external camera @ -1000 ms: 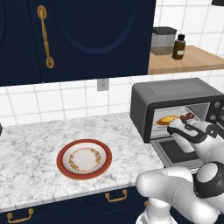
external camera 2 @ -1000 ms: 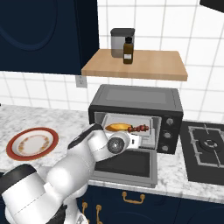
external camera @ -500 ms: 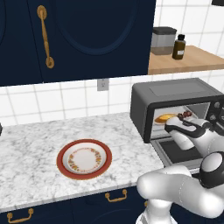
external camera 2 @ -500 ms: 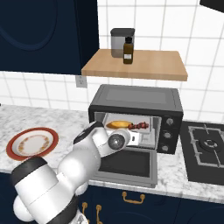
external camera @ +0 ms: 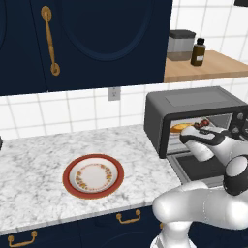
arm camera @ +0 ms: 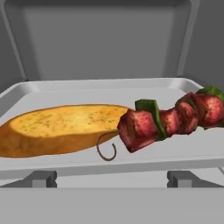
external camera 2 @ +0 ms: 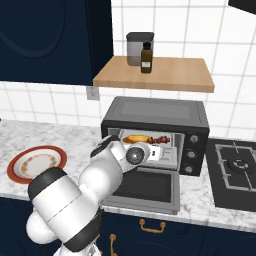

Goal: Pick up the kebab skewer and baguette bread, and place them inside the toaster oven. Close the toaster oven door and start by setting the timer.

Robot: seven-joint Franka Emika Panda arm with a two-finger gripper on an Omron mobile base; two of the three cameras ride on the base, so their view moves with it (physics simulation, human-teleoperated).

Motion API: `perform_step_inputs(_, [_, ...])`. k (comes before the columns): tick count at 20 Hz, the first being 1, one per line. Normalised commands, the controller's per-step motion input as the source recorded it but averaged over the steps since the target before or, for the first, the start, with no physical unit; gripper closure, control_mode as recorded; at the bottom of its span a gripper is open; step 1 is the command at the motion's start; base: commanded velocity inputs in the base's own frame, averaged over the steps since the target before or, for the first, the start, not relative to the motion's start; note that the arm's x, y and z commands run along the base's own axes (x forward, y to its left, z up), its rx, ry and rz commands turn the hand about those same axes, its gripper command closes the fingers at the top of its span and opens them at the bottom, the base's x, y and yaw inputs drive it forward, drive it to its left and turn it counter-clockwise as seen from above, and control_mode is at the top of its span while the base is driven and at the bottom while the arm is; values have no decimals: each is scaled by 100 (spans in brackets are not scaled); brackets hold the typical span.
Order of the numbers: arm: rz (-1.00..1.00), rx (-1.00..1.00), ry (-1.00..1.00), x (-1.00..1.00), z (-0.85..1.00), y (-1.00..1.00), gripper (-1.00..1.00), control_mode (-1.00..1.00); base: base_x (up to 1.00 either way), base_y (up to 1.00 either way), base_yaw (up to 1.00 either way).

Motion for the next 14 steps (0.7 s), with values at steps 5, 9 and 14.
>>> perform_step_inputs(5, [0,0,0,31,1,0,-100,-100,0,0,0])
perform_step_inputs(9, [0,0,1,14,3,0,-100,-100,0,0,0])
perform_step_inputs(14, [0,0,1,-13,0,-5,-100,-100,0,0,0])
